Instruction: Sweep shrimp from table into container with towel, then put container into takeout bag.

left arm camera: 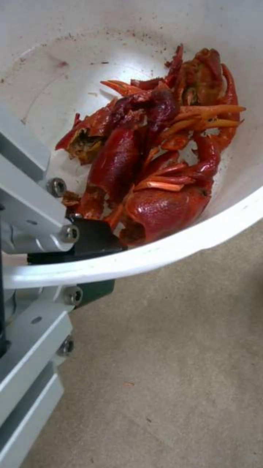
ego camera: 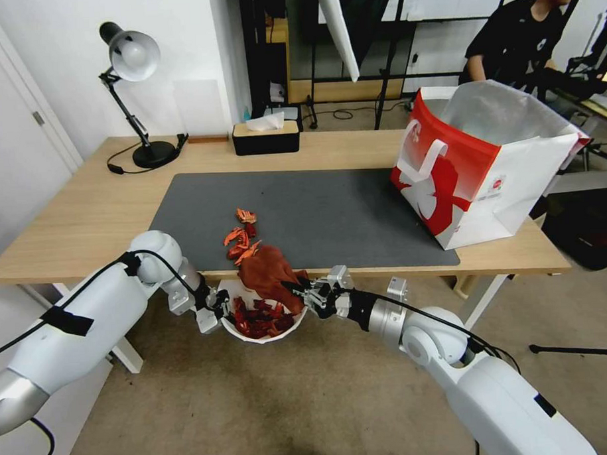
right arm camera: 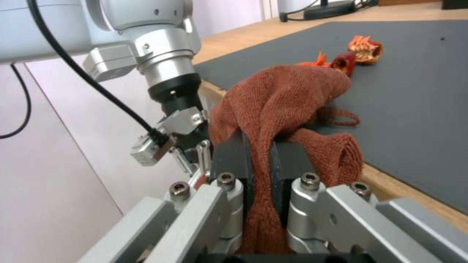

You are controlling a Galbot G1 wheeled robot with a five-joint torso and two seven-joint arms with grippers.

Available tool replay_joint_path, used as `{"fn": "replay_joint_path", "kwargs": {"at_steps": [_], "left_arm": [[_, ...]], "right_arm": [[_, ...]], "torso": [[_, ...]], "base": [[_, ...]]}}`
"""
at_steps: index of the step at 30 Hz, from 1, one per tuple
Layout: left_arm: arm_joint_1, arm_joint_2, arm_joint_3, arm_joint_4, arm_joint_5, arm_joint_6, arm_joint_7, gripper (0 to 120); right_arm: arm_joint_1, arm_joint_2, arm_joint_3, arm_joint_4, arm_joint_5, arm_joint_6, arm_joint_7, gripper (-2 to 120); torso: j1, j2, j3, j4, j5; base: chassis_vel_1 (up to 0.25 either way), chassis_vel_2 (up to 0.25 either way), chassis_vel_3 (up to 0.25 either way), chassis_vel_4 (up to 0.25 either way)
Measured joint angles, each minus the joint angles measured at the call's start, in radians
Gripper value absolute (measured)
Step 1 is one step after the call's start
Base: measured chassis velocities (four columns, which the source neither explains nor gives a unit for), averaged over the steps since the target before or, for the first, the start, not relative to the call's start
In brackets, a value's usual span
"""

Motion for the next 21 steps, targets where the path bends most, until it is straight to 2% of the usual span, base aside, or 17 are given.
{"fn": "replay_joint_path", "kwargs": {"at_steps": [15, 21], "left_arm": [[0.036, 0.014, -0.033, -0.019, 0.001, -0.003, -0.001, 0], [0.052, 0.025, -0.042, -0.023, 0.003, -0.004, -0.001, 0]], "right_arm": [[-0.009, -0.009, -0.005, 0.06, 0.026, -0.007, -0.018, 4], [0.07, -0.002, 0.017, 0.075, 0.127, 0.004, 0.017, 4]], "torso": [[0.0, 0.0, 0.0, 0.0, 0.0], [0.0, 0.0, 0.0, 0.0, -0.0001]], "base": [[0.0, 0.0, 0.0, 0.0], [0.0, 0.0, 0.0, 0.0]]}}
